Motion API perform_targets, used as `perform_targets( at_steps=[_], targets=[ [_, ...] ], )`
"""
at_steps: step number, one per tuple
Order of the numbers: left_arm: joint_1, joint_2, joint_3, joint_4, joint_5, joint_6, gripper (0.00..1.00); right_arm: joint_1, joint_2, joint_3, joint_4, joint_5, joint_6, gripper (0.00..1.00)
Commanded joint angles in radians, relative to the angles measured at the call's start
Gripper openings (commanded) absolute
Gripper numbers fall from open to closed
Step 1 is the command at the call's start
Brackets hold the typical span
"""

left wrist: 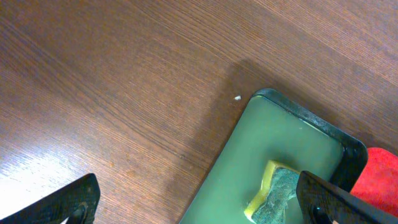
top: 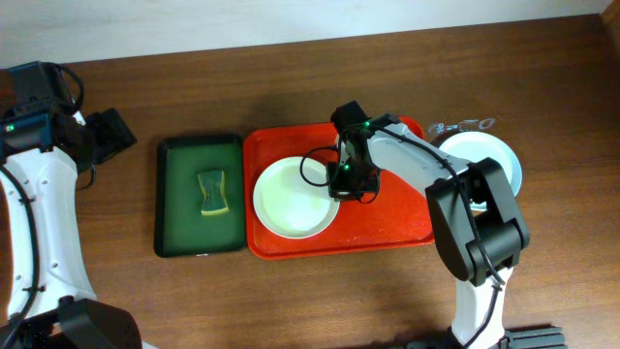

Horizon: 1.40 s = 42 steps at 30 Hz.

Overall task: Clean dirty plates on tray and stack at the side
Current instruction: 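Retract the left arm to the left side, then lift the white plate with the right gripper and tilt it over the green tray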

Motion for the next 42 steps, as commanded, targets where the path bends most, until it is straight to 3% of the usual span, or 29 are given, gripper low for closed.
perform_targets(
  at_steps=[1, 11, 20, 25, 37, 42],
  targets=[
    [0.002, 0.0, 0.002, -0.002, -0.004, -0.013, 0.99, 0.005, -0.009, -0.005, 0.001, 0.039, -0.006, 0.04],
    [0.002, 0.0, 0.002, -0.002, -0.004, -0.013, 0.99, -0.14, -0.032, 0.046, -0.074, -0.165, -0.037, 0.04],
    [0.002, 0.0, 0.002, -0.002, -0.004, -0.013, 0.99, -0.079, -0.169, 0.18, -0.064, -0.17, 0.034, 0.04],
    [0.002, 0.0, 0.002, -0.002, -0.004, -0.013, 0.99, 0.09, -0.169, 0.181, 0.072, 0.042, 0.151, 0.04],
    [0.002, 0.0, 0.002, -0.002, -0.004, -0.013, 0.99, 0.46, -0.155, 0.18, 0.202, 0.618, 0.15, 0.04],
    [0.002, 0.0, 0.002, -0.002, -0.004, -0.013, 0.99, 0.554, -0.156, 0.18, 0.318, 0.871, -0.003, 0.04]
  ],
)
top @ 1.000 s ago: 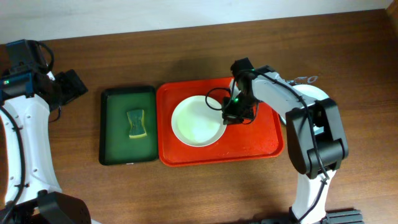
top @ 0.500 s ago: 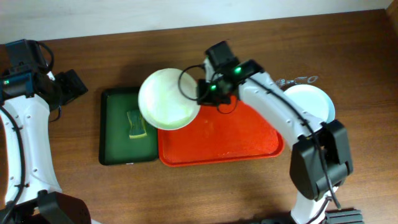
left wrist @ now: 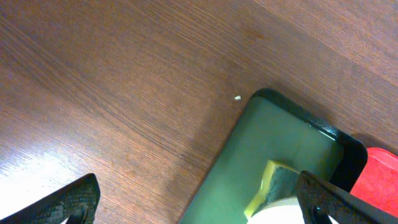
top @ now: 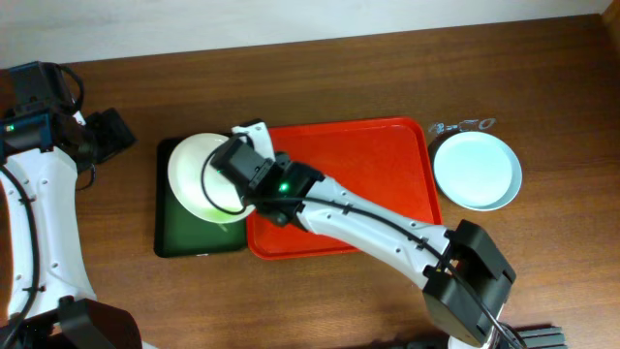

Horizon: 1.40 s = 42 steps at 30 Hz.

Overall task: Clean dirty plates on tray and stack at the side
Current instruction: 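Lift the white plate with the right gripper and tilt it over the green tray, then carry the white plate right and lower it onto the plate stack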

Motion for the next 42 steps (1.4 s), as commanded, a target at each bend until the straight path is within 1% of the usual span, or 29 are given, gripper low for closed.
perform_targets(
  at_steps=[1, 3, 6, 7, 11, 12, 15, 30, 32, 33, 35, 37, 38, 39, 40, 42],
  targets=[
    [0.002, 0.0, 0.002, -0.002, -0.003, -0.013, 0.99, 0.06, -0.007, 0.017, 0.063, 0.241, -0.148, 0.04],
    [0.002, 0.0, 0.002, -0.002, -0.003, -0.013, 0.99, 0.107, -0.011, 0.017, 0.13, 0.342, -0.269, 0.04],
    [0.002, 0.0, 0.002, -0.002, -0.003, -0.013, 0.99, 0.167, -0.028, 0.017, 0.2, 0.481, -0.385, 0.04],
    [0.002, 0.0, 0.002, -0.002, -0.003, -0.013, 0.99, 0.191, -0.031, 0.017, 0.233, 0.549, -0.453, 0.04],
    [0.002, 0.0, 0.002, -0.002, -0.003, -0.013, 0.99, 0.237, -0.031, 0.017, 0.336, 0.72, -0.644, 0.04],
    [0.002, 0.0, 0.002, -0.002, -0.003, -0.013, 0.99, 0.243, -0.031, 0.017, 0.357, 0.75, -0.671, 0.04],
    [0.002, 0.0, 0.002, -0.002, -0.003, -0.013, 0.99, 0.251, -0.031, 0.017, 0.396, 0.792, -0.681, 0.04],
    [0.002, 0.0, 0.002, -0.002, -0.003, -0.013, 0.99, 0.254, -0.031, 0.017, 0.403, 0.779, -0.674, 0.04],
    [0.003, 0.0, 0.002, -0.002, -0.003, -0.013, 0.99, 0.253, -0.031, 0.016, 0.403, 0.779, -0.614, 0.04],
    [0.002, 0.0, 0.002, -0.002, -0.003, -0.013, 0.99, 0.249, -0.031, 0.016, 0.398, 0.766, -0.555, 0.04],
    [0.002, 0.0, 0.002, -0.002, -0.003, -0.013, 0.99, 0.237, -0.031, 0.016, 0.359, 0.66, -0.481, 0.04],
    [0.003, 0.0, 0.002, -0.002, -0.003, -0.013, 0.99, 0.217, -0.031, 0.016, 0.304, 0.563, -0.374, 0.04],
    [0.002, 0.0, 0.002, -0.002, -0.003, -0.013, 0.99, 0.187, -0.031, 0.016, 0.247, 0.47, -0.257, 0.04],
    [0.003, 0.0, 0.002, -0.001, -0.003, -0.013, 0.99, 0.166, -0.031, 0.016, 0.218, 0.409, -0.193, 0.04],
    [0.002, 0.0, 0.002, -0.002, -0.003, -0.013, 0.99, 0.132, -0.031, 0.016, 0.185, 0.307, -0.114, 0.04],
    [0.002, 0.0, 0.002, -0.002, -0.003, -0.013, 0.99, 0.066, -0.031, 0.016, 0.153, 0.144, -0.044, 0.04]
  ],
)
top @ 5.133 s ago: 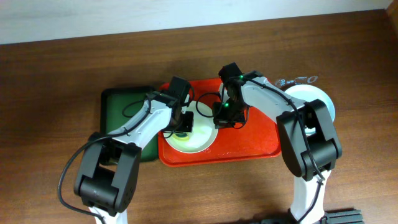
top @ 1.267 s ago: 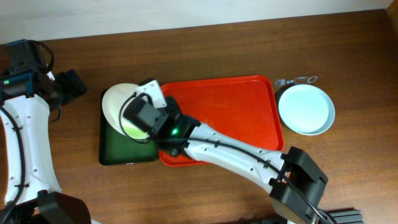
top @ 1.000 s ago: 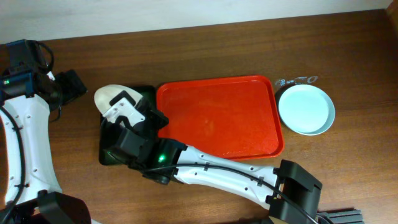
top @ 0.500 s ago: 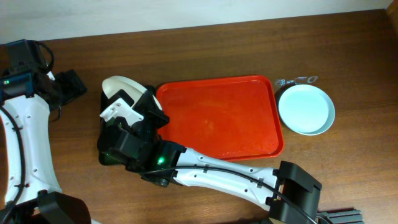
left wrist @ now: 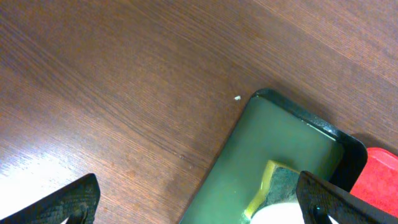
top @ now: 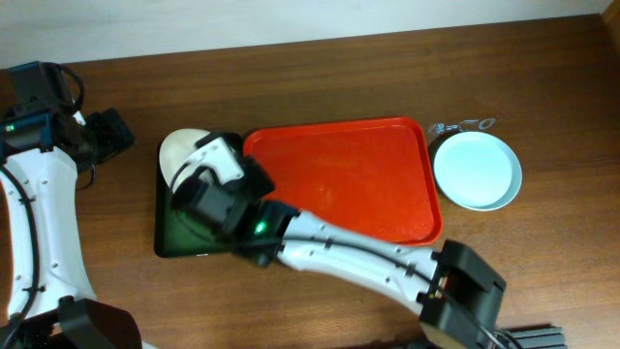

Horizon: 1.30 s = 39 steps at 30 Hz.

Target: Clean dirty plates on tray and stack at the side

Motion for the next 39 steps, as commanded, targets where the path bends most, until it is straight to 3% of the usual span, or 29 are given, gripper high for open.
perform_targets(
  at_steps=[1, 4, 9, 11, 15, 18, 22, 28, 29, 31, 34, 36, 39],
  targets=[
    [0.002, 0.0, 0.002, -0.002, -0.003, -0.013, 0.99, -0.124, -0.032, 0.013, -0.03, -0.35, 0.192, 0.04],
    [0.003, 0.0, 0.002, -0.002, -0.003, -0.013, 0.99, -0.279, -0.076, 0.013, -0.087, -0.554, 0.258, 0.04],
    [0.003, 0.0, 0.002, -0.002, -0.003, -0.013, 0.99, -0.713, -0.144, 0.013, -0.319, -0.949, 0.269, 0.04],
    [0.002, 0.0, 0.002, -0.002, -0.003, -0.013, 0.99, -0.906, -0.14, 0.013, -0.483, -0.967, 0.257, 0.04],
    [0.002, 0.0, 0.002, -0.002, -0.003, -0.013, 0.99, -1.233, -0.14, 0.012, -0.675, -0.966, 0.152, 0.04],
    [0.002, 0.0, 0.002, -0.002, -0.003, -0.013, 0.99, -1.435, -0.139, 0.005, -0.781, -0.955, 0.152, 0.04],
    [0.002, 0.0, 0.002, -0.002, -0.003, -0.013, 0.99, -1.567, -0.139, -0.058, -0.808, -0.806, 0.152, 0.04],
    [0.002, 0.0, 0.002, -0.002, -0.003, -0.013, 0.99, -1.561, -0.138, -0.154, -0.751, -0.771, 0.152, 0.04],
    [0.002, 0.0, 0.002, -0.002, -0.003, -0.013, 0.99, -1.559, -0.138, -0.154, -0.752, -0.771, 0.152, 0.07],
    [0.002, 0.0, 0.002, -0.002, -0.003, -0.013, 0.99, -1.559, -0.138, -0.154, -0.752, -0.771, 0.151, 0.39],
    [0.002, 0.0, 0.002, -0.002, -0.003, -0.013, 0.99, -1.555, -0.138, -0.154, -0.768, -0.774, 0.085, 0.61],
    [0.002, 0.0, 0.002, -0.002, -0.003, -0.013, 0.99, -1.544, -0.138, -0.154, -0.786, -0.774, 0.048, 0.7],
    [0.002, 0.0, 0.002, -0.002, -0.003, -0.013, 0.99, -1.513, -0.138, -0.155, -0.826, -0.774, 0.046, 0.72]
  ],
)
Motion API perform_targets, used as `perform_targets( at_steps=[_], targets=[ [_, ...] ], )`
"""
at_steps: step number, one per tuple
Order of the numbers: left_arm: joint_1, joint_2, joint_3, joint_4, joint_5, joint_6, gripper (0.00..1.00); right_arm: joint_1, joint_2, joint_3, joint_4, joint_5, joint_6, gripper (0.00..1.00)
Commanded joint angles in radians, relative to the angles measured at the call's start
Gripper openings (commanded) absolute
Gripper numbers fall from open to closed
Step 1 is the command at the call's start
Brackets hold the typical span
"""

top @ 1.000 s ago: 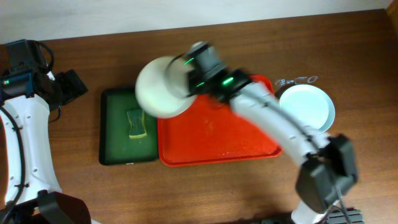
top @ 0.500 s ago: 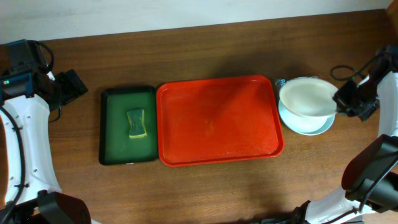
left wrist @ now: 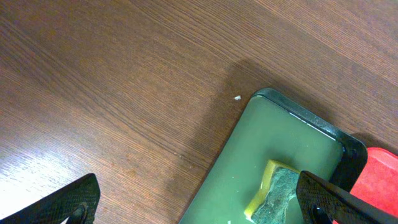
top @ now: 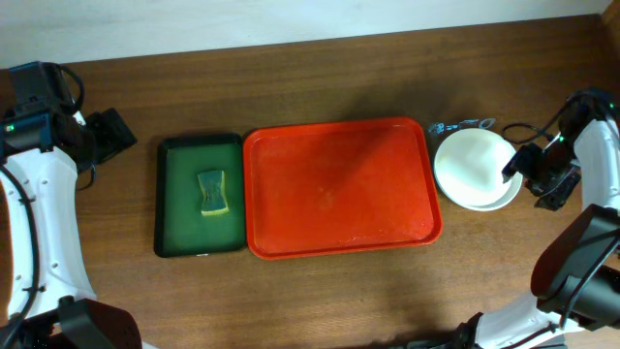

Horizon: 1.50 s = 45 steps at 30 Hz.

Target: Clean dirty plates on tray and stack at the side

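Note:
The red tray in the middle of the table holds no plates. A white plate sits on top of a light blue plate just right of the tray. My right gripper is at the white plate's right rim and looks shut on it. My left gripper hovers over the bare table left of the green tray. In the left wrist view it is open, its fingertips wide apart with nothing between them.
A yellow-green sponge lies in the green tray, left of the red tray; the sponge also shows in the left wrist view. A small metal object lies behind the stacked plates. A white crumb is on the wood.
My right arm has gone from over the green tray at the left to the far right, with the white plate now over the light blue plate. The left arm has not moved.
My right gripper was at the white plate's rim on the red tray. Then it held the plate over the green tray by the sponge, later at that tray's far left corner. Now the plate is on the blue plate at the right and the red tray is bare.

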Motion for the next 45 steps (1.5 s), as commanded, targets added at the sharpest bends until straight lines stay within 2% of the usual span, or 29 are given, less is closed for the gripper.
perform_targets(
  at_steps=[1, 4, 6, 7, 8, 14, 27, 33, 35, 40, 45],
  targets=[
    [0.002, 0.0, 0.002, -0.002, -0.004, -0.013, 0.99, 0.05, -0.016, -0.006, -0.034, 0.008, -0.047, 0.73],
    [0.002, 0.0, 0.002, -0.002, -0.004, -0.013, 0.99, 0.142, -0.016, -0.006, -0.096, -0.037, -0.201, 0.73],
    [0.003, 0.0, 0.002, -0.002, -0.004, -0.013, 0.99, 0.272, -0.017, -0.021, -0.144, -0.051, -0.236, 0.73],
    [0.002, 0.0, 0.002, -0.001, -0.004, -0.013, 0.99, 0.322, -0.016, -0.031, -0.151, -0.051, -0.236, 0.89],
    [0.002, 0.0, 0.002, -0.002, -0.004, -0.013, 0.99, 0.368, -0.016, -0.032, -0.165, -0.051, -0.236, 0.98],
    [0.002, 0.0, 0.002, -0.002, -0.004, -0.013, 0.99, 0.544, -0.016, -0.032, -0.166, -0.051, -0.236, 0.98],
    [0.002, 0.0, 0.002, -0.002, -0.004, -0.013, 0.99, 0.551, -0.052, -0.032, -0.079, -0.051, -0.235, 0.98],
    [0.003, 0.0, 0.002, -0.002, -0.004, -0.013, 0.99, 0.551, -0.391, -0.032, -0.031, -0.051, -0.235, 0.98],
    [0.002, 0.0, 0.002, -0.002, -0.004, -0.013, 0.99, 0.551, -0.575, -0.032, -0.016, 0.038, -0.274, 0.98],
    [0.002, 0.0, 0.002, -0.002, -0.004, -0.013, 0.99, 0.551, -0.994, -0.032, -0.004, 0.047, -0.291, 0.98],
    [0.002, 0.0, 0.002, -0.002, -0.004, -0.013, 0.99, 0.551, -1.342, -0.043, 0.179, 0.035, -0.291, 0.98]
  ],
)
